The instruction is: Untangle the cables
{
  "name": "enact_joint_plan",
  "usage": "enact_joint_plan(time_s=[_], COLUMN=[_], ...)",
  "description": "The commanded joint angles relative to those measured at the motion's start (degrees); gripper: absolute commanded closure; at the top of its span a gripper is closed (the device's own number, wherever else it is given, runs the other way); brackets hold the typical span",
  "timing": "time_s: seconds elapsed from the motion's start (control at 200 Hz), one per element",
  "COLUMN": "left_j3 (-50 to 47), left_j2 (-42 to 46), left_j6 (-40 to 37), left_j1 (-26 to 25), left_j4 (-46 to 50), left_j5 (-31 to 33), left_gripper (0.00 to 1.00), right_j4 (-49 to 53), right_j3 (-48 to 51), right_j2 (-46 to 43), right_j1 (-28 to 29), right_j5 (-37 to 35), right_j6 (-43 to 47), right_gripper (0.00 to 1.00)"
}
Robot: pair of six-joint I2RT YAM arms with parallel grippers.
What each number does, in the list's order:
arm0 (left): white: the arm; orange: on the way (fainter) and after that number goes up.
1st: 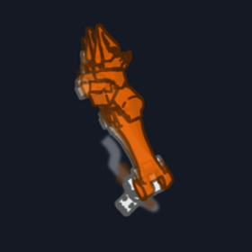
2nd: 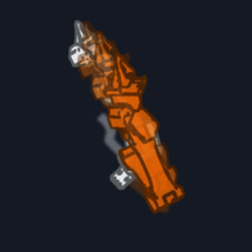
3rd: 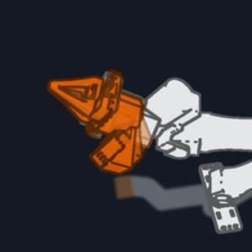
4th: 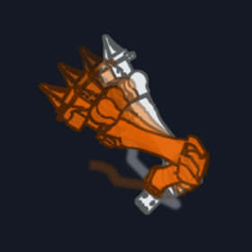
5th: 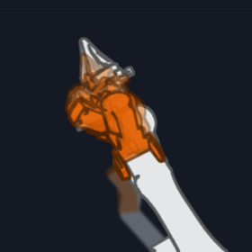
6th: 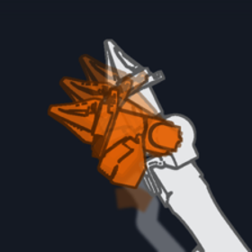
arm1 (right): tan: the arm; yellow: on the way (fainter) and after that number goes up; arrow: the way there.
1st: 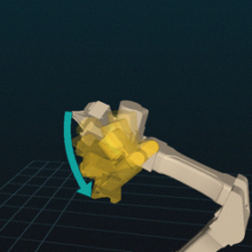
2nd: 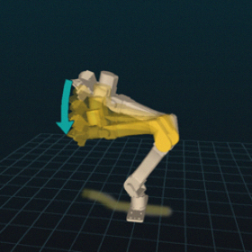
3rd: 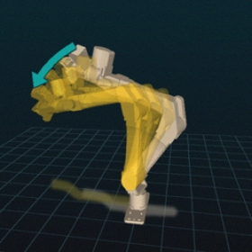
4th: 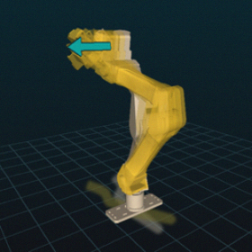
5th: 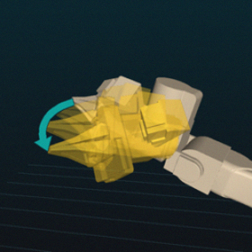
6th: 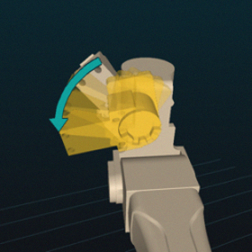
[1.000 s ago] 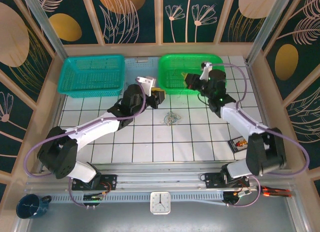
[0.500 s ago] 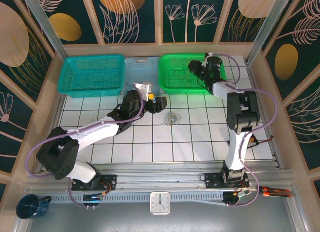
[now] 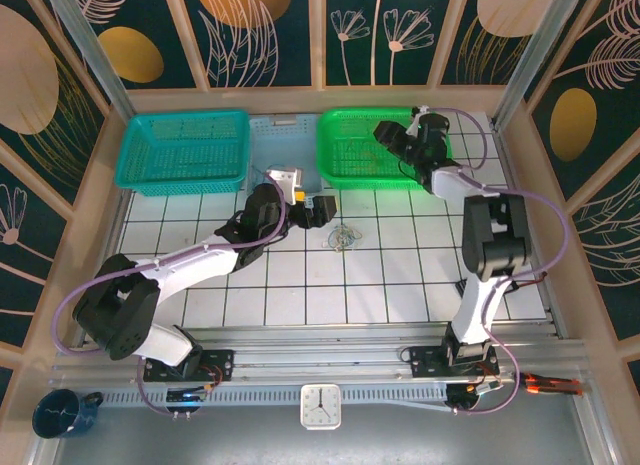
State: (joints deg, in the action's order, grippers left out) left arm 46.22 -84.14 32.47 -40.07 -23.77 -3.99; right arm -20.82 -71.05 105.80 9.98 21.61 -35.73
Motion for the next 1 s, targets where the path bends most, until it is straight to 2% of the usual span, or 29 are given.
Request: enact_joint_plan(time_s=[0.0, 0.39, 0.576, 0.721, 0.996], left_j3=[-0.86, -2.44, -3.59, -3.52, -2.72], left_j2=[0.90, -0.10, -0.66, -1.96, -4.26], left_j6=[1.00, 1.55, 2.25, 2.47, 3.04], left_j1=[0.12, 0.23, 0.23, 0.18, 0.17], left_j4=[-1.64, -0.76, -1.28, -1.47, -0.31], left_j5=[-0.70, -2.87, -3.77, -4.45, -5.02], left_gripper=[0.01, 0.01, 0.01, 0.01, 0.01], right_j4=[-1.99, 3.98, 5.02, 4.64, 0.70], right_j3=[6.63, 33.62, 43.40, 45.60, 43.90], right_j2=[-8.74, -28.51, -35.29, -36.48, -32.14], right_j1=[2.01, 15.00, 16.47, 16.41, 16.53], right_j5=[0.29, -9.65, -11.58, -11.76, -9.03], right_j6=[2.46, 5.25, 2.53, 1.64, 1.10], right_gripper=[0.48, 0.48, 0.50, 0.53, 0.64])
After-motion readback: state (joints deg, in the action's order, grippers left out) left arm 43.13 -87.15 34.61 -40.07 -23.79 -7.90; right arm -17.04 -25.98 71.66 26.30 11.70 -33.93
